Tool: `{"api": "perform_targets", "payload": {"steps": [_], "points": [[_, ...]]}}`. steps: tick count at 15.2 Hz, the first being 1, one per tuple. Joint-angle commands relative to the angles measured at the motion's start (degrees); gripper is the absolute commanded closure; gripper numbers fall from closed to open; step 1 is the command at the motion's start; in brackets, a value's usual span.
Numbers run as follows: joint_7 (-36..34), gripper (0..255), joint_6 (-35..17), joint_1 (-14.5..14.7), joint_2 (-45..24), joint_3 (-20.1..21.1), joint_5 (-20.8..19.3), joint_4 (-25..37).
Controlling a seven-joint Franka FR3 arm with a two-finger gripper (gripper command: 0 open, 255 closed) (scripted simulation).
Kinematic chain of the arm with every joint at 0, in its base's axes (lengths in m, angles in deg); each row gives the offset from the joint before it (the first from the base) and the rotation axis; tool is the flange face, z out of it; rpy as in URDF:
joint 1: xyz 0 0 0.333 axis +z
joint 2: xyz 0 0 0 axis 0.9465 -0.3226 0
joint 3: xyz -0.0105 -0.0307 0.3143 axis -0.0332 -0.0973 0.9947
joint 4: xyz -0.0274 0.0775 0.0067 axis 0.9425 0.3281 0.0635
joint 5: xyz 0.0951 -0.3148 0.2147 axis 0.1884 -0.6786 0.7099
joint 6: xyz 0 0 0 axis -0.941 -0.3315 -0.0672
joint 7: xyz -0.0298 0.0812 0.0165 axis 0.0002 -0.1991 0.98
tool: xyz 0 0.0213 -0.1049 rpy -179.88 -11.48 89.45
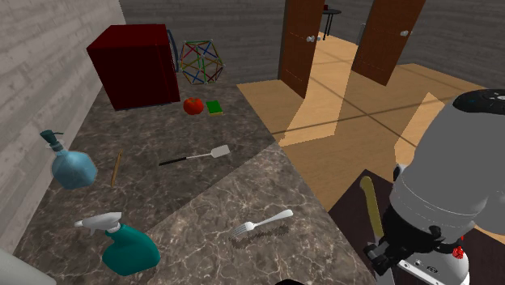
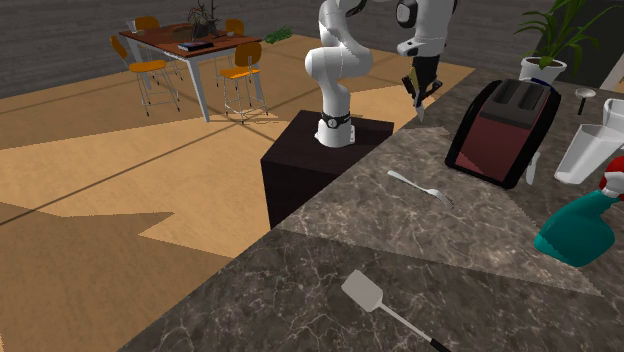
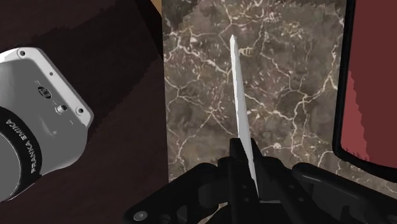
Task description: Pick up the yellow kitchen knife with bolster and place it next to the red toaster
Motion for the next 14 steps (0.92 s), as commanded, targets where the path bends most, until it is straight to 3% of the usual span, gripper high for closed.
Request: {"api": "perform_targets", "payload": {"steps": [1, 14], "points": [[0.26, 255, -1.54, 0.27, -0.37, 1.13, 1.11, -1.16], [2.78, 255, -13.12, 0.45, -6.38, 9.97, 9.21, -6.8]]}}
